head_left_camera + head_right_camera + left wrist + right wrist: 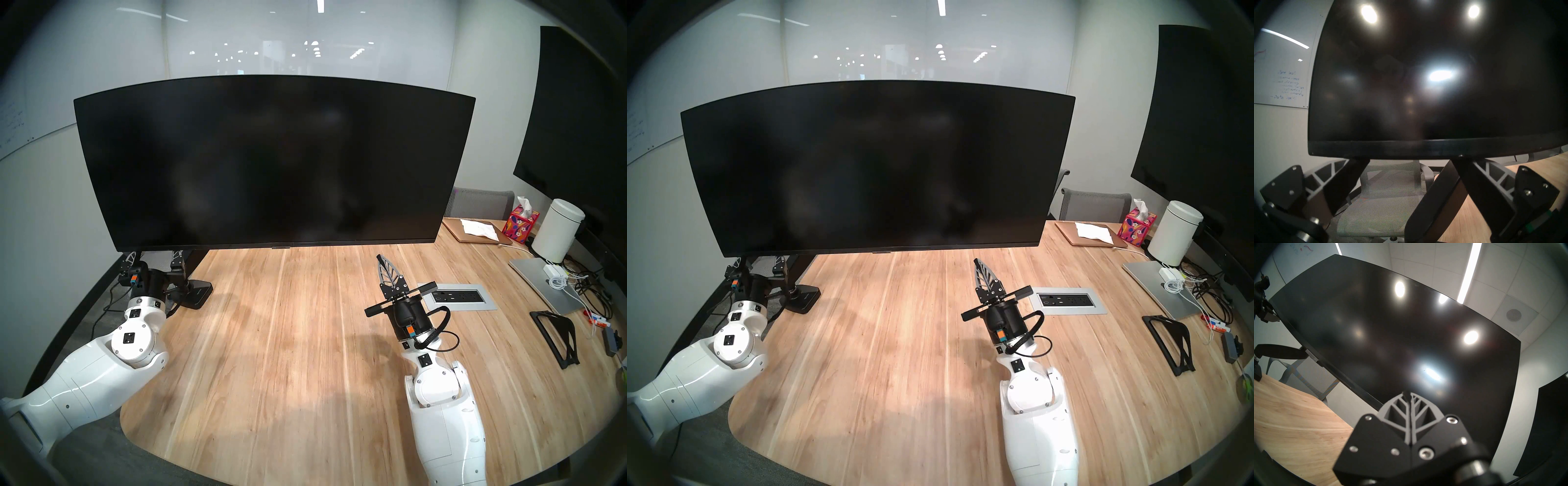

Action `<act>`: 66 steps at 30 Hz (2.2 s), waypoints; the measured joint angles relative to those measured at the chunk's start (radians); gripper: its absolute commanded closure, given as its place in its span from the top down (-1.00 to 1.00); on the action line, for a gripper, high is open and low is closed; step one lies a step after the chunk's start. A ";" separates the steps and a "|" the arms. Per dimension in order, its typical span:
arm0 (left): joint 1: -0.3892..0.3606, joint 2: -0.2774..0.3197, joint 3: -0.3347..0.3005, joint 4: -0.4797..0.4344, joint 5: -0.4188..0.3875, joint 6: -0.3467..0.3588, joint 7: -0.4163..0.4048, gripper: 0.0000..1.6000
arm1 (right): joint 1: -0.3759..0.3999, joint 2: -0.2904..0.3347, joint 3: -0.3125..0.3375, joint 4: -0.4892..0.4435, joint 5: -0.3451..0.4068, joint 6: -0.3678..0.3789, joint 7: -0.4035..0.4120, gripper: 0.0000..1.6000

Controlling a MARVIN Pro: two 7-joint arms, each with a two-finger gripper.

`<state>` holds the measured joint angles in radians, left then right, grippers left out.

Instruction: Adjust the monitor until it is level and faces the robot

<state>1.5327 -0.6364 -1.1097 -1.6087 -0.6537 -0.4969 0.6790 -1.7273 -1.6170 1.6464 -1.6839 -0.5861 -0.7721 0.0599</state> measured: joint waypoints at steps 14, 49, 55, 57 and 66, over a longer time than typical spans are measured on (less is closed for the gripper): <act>-0.002 0.001 0.000 -0.002 -0.006 0.002 0.000 1.00 | 0.000 0.000 0.000 0.000 0.000 0.000 0.000 -0.84; -0.006 0.001 0.007 -0.003 -0.020 0.004 -0.002 1.00 | 0.000 0.000 0.000 0.000 0.000 0.000 0.000 -0.84; -0.008 0.001 0.007 -0.003 -0.029 0.006 -0.006 1.00 | 0.000 0.000 0.000 0.000 0.000 0.000 0.000 -0.84; -0.009 0.001 0.007 -0.003 -0.032 0.007 -0.008 1.00 | 0.000 0.000 0.000 0.000 0.000 0.000 0.000 -0.84; -0.009 0.001 0.011 -0.001 -0.037 0.006 -0.014 1.00 | 0.000 0.000 0.000 0.000 0.000 0.000 0.000 -0.84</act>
<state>1.5234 -0.6353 -1.0988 -1.6093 -0.6907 -0.4912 0.6646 -1.7273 -1.6170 1.6464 -1.6838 -0.5861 -0.7721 0.0598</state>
